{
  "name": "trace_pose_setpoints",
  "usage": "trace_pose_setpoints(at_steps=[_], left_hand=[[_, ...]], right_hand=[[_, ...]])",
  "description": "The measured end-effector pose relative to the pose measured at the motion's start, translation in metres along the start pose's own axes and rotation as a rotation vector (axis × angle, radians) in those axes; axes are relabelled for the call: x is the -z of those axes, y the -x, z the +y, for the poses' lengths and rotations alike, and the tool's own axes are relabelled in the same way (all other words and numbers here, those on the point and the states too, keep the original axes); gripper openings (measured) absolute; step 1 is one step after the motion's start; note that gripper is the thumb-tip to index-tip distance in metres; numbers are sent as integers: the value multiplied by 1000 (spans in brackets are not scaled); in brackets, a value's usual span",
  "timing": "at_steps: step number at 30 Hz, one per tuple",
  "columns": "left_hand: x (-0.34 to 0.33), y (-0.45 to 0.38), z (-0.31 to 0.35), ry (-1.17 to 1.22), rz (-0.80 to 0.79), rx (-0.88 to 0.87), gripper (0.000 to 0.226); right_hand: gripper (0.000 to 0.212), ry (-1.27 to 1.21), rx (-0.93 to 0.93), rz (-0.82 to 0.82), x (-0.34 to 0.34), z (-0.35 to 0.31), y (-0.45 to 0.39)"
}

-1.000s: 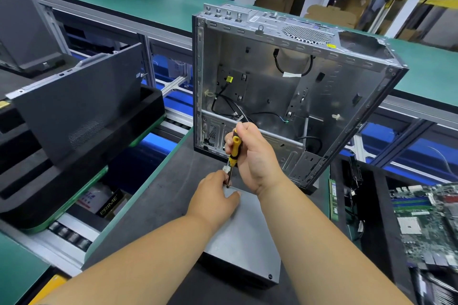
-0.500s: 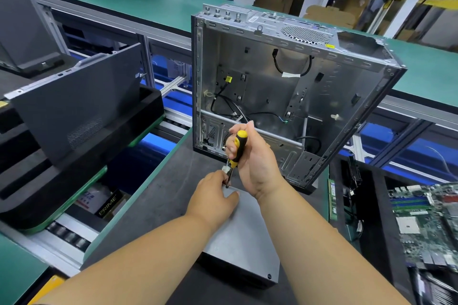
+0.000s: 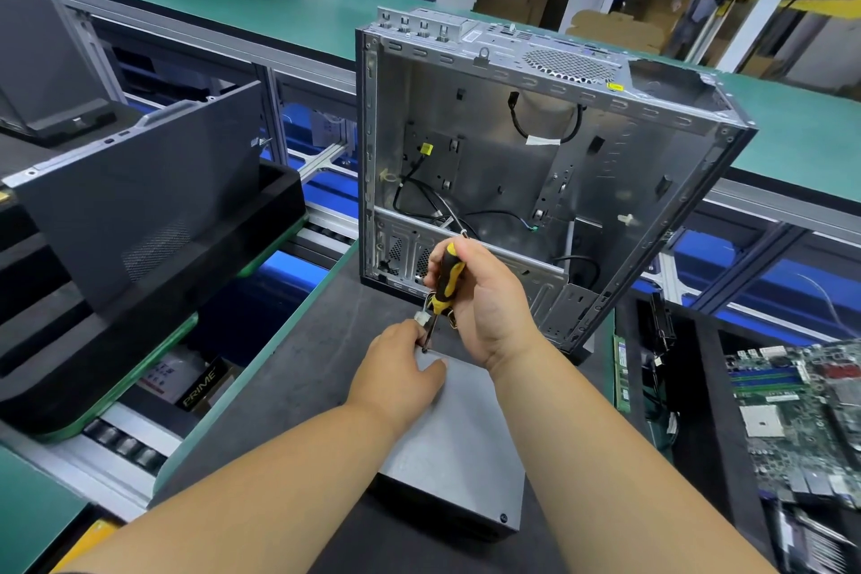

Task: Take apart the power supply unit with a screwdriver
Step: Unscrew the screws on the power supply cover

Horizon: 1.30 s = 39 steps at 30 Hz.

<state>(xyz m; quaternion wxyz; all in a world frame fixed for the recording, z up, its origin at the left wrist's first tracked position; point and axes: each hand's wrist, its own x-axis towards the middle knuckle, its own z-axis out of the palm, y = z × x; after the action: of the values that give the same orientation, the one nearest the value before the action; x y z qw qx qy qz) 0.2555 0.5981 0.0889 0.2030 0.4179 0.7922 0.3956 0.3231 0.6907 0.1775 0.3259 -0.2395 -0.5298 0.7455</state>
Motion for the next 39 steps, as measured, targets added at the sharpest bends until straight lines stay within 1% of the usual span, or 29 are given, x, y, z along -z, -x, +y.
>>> trace_pose_setpoints(at_steps=[4, 8, 10, 13, 20, 23, 25, 29, 32, 37, 39], left_hand=[[0, 1, 0, 3, 0, -1, 20], [0, 1, 0, 13, -3, 6, 20], [0, 0, 1, 18, -7, 7, 21], [1, 1, 1, 20, -4, 15, 21], [1, 1, 2, 4, -7, 3, 21], [1, 1, 2, 5, -12, 10, 18], [1, 1, 2, 3, -14, 12, 16], [2, 1, 3, 14, -14, 0, 16], [2, 1, 3, 13, -14, 1, 14], [2, 1, 2, 3, -9, 3, 19], [2, 0, 2, 3, -12, 3, 20]], right_hand=[[26, -50, 41, -40, -3, 2, 1], [13, -44, 35, -73, -11, 2, 1], [16, 11, 24, -76, -14, 2, 0], [26, 70, 20, -58, -15, 1, 2], [23, 18, -14, -21, -12, -3, 9], [22, 61, -19, -9, -12, -4, 12], [26, 62, -5, -11, -14, -4, 12], [31, -21, 12, -47, -16, -3, 10], [31, 5, 43, -56, -15, 2, 5], [24, 19, -3, -3, -10, 5, -2], [25, 6, -10, 13, -6, 4, -2]])
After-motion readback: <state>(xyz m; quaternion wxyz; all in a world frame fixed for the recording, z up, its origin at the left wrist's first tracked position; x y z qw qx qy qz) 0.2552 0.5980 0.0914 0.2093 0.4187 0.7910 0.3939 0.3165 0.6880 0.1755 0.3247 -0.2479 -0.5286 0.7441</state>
